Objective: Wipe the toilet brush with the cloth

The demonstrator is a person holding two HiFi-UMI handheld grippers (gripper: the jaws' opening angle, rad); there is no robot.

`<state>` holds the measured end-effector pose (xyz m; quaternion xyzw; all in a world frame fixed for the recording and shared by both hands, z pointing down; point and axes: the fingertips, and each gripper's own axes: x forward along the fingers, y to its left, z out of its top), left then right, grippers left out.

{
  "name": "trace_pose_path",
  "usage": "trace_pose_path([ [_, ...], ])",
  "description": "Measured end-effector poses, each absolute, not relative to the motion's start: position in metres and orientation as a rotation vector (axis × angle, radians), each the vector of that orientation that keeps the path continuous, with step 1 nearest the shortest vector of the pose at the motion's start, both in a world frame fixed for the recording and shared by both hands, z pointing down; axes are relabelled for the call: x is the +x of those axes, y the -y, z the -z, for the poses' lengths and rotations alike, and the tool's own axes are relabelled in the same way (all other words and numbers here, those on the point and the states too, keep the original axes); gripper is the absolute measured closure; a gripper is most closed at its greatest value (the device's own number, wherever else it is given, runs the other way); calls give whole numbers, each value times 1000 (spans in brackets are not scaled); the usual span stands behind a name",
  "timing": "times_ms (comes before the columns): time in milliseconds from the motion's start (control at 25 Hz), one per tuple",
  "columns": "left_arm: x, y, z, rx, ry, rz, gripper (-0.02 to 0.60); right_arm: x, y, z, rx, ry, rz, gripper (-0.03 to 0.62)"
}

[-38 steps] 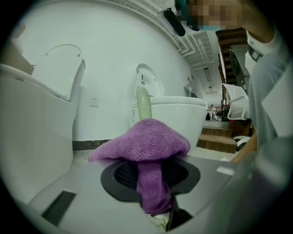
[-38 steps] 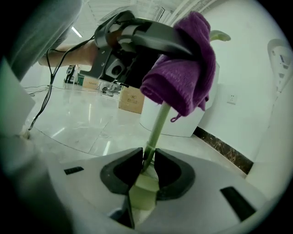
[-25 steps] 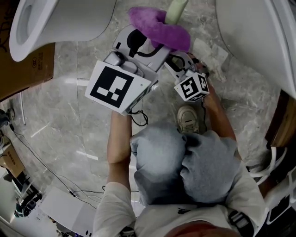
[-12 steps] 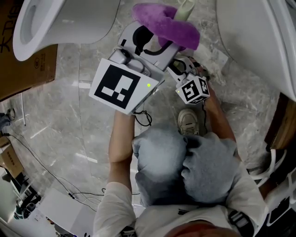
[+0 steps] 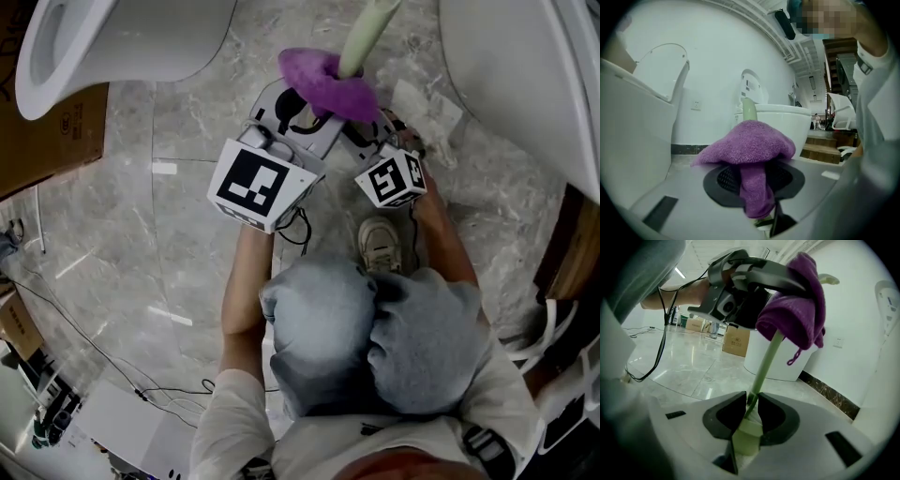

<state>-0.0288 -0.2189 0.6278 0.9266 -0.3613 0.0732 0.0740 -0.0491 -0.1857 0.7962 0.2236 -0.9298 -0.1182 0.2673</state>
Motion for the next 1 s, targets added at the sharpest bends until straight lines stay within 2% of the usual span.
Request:
trace_pose_path([
  [1000,-39,198,-733,2668,1146,-343,469,-48,185,-792,624,2506,335,525],
])
